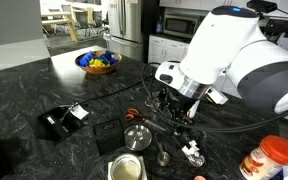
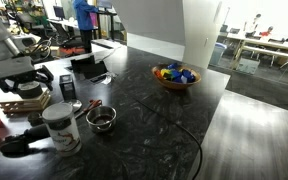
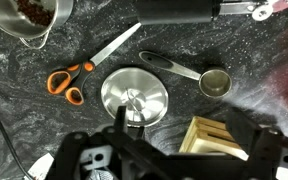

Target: Pick the silver lid on the counter and put it on the pot

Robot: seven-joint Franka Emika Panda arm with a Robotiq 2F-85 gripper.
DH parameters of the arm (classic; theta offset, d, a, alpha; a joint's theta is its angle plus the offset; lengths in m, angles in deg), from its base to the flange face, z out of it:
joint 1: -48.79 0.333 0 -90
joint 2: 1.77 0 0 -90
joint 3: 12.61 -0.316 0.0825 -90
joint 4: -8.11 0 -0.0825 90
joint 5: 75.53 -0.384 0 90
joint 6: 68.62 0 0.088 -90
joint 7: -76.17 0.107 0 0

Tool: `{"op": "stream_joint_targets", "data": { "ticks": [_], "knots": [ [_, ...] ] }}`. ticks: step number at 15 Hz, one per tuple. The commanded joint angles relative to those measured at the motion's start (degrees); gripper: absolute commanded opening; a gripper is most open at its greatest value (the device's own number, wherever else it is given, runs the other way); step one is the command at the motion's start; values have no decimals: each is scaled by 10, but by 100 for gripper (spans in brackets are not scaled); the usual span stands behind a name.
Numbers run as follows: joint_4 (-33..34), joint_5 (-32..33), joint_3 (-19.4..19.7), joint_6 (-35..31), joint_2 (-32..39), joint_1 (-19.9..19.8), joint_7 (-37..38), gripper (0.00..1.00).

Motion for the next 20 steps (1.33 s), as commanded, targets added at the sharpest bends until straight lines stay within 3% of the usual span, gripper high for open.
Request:
{"op": "stream_joint_targets", "data": {
  "ticks": [1, 6, 12, 17, 20],
  "knots": [
    [1, 0, 1, 1, 1, 1, 1, 100],
    [26, 54, -2, -41, 48, -1, -22, 100],
    [100, 26, -8, -58, 158, -6, -143, 100],
    [155, -25, -18, -37, 210, -32, -263, 100],
    [169, -4, -8, -3, 220, -33, -287, 100]
  ]
}}
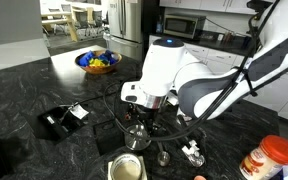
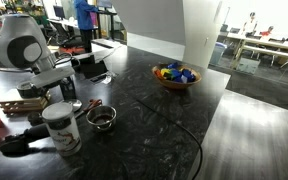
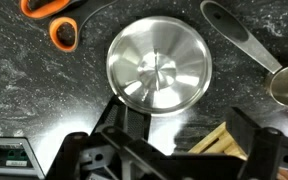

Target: Pick the silver lid on the counter and put it on the pot

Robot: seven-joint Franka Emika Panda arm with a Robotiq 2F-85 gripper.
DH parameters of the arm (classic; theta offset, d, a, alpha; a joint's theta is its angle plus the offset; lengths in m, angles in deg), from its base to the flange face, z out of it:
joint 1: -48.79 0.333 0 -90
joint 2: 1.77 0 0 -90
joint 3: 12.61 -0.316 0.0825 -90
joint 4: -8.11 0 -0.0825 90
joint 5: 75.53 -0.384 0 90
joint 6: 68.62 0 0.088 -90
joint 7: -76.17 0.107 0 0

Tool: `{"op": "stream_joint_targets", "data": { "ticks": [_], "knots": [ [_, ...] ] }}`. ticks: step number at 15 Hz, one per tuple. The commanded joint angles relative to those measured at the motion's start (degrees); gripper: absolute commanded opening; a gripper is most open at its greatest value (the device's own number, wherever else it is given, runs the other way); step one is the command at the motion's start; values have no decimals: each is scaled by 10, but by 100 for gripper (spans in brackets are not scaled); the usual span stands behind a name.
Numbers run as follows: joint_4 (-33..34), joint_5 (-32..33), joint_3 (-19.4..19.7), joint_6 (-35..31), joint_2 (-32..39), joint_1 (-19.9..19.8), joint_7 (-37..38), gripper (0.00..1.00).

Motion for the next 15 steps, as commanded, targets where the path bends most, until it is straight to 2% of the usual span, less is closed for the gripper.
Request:
{"op": "stream_joint_targets", "data": {
  "ticks": [1, 4, 6, 15],
  "knots": [
    [24, 26, 2, 48, 12, -5, -17, 100],
    [26, 52, 9, 53, 20, -2, -2, 100],
    [25, 75, 16, 35, 26, 1, 30, 100],
    [27, 62, 7, 14, 50, -5, 107, 100]
  ]
}}
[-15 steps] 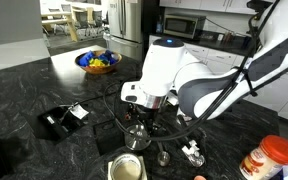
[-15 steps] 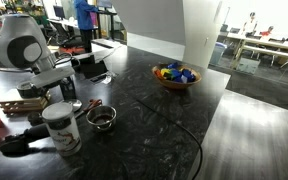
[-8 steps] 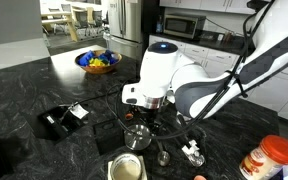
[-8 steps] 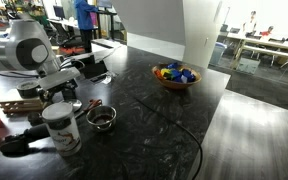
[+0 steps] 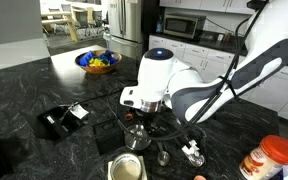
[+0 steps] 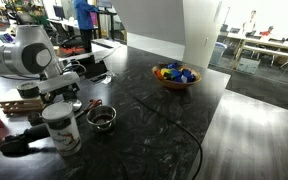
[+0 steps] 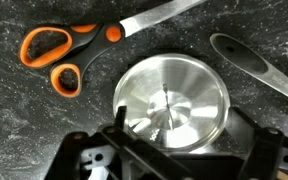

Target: Pick the silver lid on the counter and put it on the pot

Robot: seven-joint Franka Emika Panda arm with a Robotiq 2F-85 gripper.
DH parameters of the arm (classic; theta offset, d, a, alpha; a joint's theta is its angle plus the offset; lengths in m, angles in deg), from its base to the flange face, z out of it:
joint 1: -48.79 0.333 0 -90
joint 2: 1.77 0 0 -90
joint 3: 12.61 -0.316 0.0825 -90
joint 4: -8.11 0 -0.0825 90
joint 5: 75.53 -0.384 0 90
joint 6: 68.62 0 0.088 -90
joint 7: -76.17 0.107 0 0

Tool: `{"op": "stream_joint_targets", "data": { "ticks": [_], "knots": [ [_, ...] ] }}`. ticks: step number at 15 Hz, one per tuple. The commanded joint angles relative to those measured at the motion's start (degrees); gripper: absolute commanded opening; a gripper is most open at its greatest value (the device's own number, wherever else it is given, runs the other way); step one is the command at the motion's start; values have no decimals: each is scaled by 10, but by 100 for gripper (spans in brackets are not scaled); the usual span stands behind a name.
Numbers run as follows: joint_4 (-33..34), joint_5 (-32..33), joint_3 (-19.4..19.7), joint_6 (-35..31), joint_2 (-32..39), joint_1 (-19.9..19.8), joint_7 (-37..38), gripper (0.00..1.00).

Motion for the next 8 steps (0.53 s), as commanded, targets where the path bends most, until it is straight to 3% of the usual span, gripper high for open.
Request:
{"op": "stream_joint_targets", "data": {
  "ticks": [1, 8],
  "knots": [
    [9, -22, -11, -17, 12, -8, 13, 100],
    [-4, -61, -23, -36, 9, -10, 8, 100]
  ]
}}
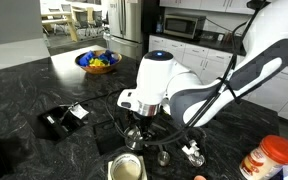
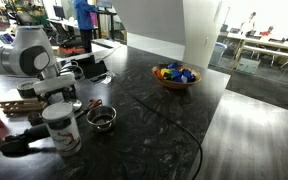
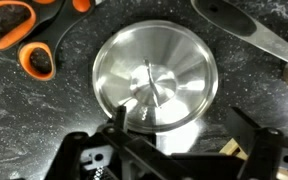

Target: Pick the silver lid on the counter and put it on the pot

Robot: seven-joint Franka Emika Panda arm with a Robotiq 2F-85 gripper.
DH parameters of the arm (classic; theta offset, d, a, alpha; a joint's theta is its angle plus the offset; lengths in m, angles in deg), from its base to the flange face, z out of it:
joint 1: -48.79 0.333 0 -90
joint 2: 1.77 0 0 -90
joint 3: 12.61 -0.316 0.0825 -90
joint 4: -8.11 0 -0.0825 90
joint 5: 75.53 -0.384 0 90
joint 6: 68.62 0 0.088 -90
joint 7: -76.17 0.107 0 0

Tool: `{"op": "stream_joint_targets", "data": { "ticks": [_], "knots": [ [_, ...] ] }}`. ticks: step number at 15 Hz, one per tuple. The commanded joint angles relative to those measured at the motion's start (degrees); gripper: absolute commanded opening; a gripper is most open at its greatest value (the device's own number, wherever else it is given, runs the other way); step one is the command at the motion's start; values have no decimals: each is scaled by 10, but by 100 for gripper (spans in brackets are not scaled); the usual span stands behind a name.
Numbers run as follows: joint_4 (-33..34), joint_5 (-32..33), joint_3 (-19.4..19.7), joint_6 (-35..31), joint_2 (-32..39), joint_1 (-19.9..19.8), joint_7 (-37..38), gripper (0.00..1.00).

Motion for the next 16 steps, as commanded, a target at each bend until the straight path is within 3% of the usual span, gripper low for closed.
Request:
{"op": "stream_joint_targets", "data": {
  "ticks": [1, 5, 6, 7, 13, 14, 16],
  "knots": [
    [-9, -1, -5, -6, -4, -10, -2, 100],
    [-6, 5, 1, -5, 0, -14, 0, 98],
    [-5, 4, 1, -5, 1, -15, 0, 90],
    [-4, 3, 0, -6, 3, -16, -1, 74],
    [-9, -1, -3, -6, 10, -17, 1, 32],
    [-9, -1, -3, -6, 11, -17, 1, 26],
    [-8, -1, -3, -5, 9, -17, 1, 26]
  ]
}}
